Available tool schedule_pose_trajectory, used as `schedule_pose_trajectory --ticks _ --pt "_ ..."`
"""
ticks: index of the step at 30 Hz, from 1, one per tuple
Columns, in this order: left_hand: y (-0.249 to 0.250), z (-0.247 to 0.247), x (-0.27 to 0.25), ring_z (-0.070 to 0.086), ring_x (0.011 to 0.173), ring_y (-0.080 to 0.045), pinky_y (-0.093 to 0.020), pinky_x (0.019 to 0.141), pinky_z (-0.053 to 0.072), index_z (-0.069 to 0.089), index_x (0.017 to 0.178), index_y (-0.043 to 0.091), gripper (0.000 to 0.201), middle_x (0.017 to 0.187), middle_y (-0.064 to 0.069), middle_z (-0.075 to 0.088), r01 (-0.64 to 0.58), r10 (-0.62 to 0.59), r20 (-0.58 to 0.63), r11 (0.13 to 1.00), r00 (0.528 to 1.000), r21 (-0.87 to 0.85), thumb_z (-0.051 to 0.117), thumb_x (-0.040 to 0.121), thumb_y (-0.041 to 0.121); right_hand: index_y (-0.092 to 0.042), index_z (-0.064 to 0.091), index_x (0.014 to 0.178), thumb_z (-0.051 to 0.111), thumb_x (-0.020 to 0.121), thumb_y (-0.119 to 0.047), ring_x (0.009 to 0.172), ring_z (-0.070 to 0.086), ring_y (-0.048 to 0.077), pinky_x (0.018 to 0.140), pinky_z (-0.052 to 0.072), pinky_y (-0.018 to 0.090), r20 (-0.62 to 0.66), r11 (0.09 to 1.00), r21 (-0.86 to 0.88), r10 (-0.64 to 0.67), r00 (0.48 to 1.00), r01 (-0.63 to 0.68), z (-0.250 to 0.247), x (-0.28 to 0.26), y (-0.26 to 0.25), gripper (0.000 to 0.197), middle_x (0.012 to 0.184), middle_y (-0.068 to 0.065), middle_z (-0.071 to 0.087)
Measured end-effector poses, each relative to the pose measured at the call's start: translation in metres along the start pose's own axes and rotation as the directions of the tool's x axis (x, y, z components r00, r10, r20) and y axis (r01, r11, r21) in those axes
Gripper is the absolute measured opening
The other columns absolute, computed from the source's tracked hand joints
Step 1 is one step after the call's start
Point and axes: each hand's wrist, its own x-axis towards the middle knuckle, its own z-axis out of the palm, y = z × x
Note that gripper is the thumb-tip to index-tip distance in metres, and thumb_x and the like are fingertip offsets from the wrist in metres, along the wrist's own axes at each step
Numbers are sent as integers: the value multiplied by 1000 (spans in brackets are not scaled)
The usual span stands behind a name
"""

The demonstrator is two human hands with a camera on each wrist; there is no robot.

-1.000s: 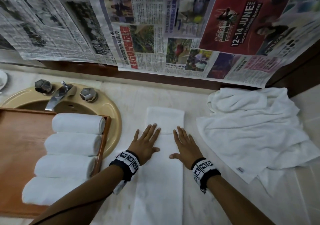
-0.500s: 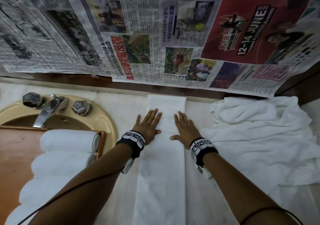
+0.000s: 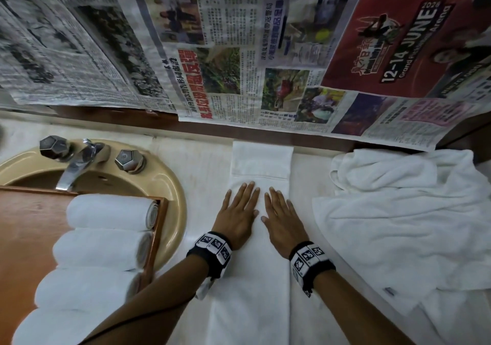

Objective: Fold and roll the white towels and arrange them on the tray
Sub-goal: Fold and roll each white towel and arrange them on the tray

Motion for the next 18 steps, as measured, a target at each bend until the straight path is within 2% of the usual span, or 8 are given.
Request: schedule_pose_trajectory --ticks 4,8,10,13,16,18 --pt "-15 -3 -3 -19 149 -11 -44 122 -6 -9 156 30 60 163 9 -17 -25 24 15 999 1000 47 13 105 51 -19 3 157 13 101 -51 151 -6 19 122 4 43 16 998 -66 11 1000 -10 -4 -4 16 66 164 0 -7" --pt "-9 -7 -4 -18 149 -15 -44 122 -6 -4 157 25 59 163 3 -16 17 -18 9 1000 1000 9 14 105 47 -9 4 156 -3 94 -50 151 -8 23 123 2 43 42 998 -37 55 998 -53 -14 -5 9 74 163 7 -9" --pt "-4 -9 2 -15 150 -15 -43 123 -5 -2 158 22 58 164 1 -14 25 -26 -18 1000 1000 -11 15 106 43 -6 8 155 3 100 -42 151 -6 24 123 6 44 8 998 -25 58 998 -57 -18 3 3 66 163 11 -6" --pt "-4 -9 9 -13 150 -15 -44 122 -6 -4 157 21 59 163 3 -14 23 -23 -4 1000 1000 1 15 106 42 -8 3 156 19 106 -32 151 -8 22 123 6 42 16 999 -16 52 999 -52 -18 15 3 58 163 7 -8" --pt "-19 -7 6 -11 151 -13 -49 121 -9 -6 157 23 59 163 7 -13 21 -21 1 998 1000 58 14 105 43 -11 -1 156 19 106 -34 151 -8 19 122 7 44 52 997 -50 65 997 -62 -19 17 13 59 163 3 -10" --pt "-29 -7 -1 -12 150 -13 -50 120 -10 -9 157 23 60 163 8 -14 45 -46 6 997 999 56 13 105 45 -9 -2 156 18 106 -35 151 -9 20 123 3 42 85 992 -65 115 990 -110 -21 10 19 59 163 5 -12"
